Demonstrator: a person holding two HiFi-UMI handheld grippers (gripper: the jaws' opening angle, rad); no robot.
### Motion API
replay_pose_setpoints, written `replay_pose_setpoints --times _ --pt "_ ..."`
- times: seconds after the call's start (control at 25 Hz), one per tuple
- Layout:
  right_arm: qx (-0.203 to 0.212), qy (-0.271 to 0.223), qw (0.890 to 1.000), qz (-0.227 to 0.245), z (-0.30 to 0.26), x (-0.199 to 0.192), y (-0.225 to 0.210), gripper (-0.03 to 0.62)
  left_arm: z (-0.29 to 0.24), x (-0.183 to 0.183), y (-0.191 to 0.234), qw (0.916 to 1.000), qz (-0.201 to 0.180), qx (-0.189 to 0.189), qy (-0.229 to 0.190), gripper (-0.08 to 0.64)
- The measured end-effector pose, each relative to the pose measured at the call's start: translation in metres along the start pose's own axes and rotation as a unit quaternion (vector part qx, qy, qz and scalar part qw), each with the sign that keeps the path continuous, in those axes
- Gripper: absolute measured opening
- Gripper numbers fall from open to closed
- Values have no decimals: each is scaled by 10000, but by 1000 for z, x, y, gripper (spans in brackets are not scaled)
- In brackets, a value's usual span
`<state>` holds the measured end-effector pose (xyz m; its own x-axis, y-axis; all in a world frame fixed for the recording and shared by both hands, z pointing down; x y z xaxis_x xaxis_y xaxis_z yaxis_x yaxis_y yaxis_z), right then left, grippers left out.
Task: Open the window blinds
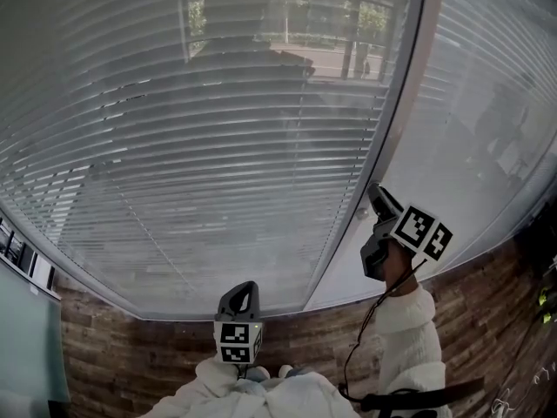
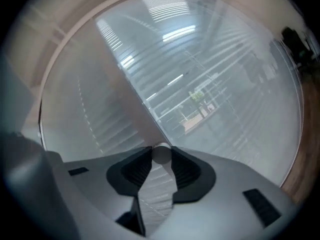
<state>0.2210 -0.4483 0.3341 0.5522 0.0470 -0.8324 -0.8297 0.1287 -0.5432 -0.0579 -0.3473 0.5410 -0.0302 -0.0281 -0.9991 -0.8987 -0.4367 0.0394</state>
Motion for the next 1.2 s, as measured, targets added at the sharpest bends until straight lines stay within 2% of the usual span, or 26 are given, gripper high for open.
replay_pose_setpoints --times 0.12,0.2,0.32,0.52,0.72,0.88,1.12,1.2 --pt "-48 122 9923 1234 1 -2 0 129 1 -1 -3 10000 -32 -62 -8 0" --pt "-104 173 9769 2127 2 -2 1 129 1 -1 -4 9999 -53 -90 -24 0" --pt "-134 249 9463 3220 1 -3 3 129 0 -2 -3 10000 -54 -78 -8 0" --pt "-129 324 8998 4349 1 -4 6 129 2 -4 1 10000 -48 -30 48 0" --pt "-72 334 8584 5119 0 -6 12 129 1 -4 2 10000 -72 -21 62 0" --pt "-16 426 8120 5821 0 -7 13 129 1 -5 3 9999 -86 -6 67 0" --pt "163 546 7326 6783 0 -10 15 129 0 -6 3 9999 -114 4 90 0" --pt "224 561 7092 7024 0 -12 16 129 0 -5 2 9999 -105 -11 100 0"
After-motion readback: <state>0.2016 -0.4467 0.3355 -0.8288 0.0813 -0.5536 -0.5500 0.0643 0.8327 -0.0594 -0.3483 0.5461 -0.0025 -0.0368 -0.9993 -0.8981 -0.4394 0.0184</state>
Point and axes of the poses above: the fingertips, and each gripper's own axes: z backward along the fingers, y to its left, x out of its top, the point moved 1 cm from there along z, backward along the fingers, and after that the axes turned 14 degrees about -y, right-handed, at the moved point
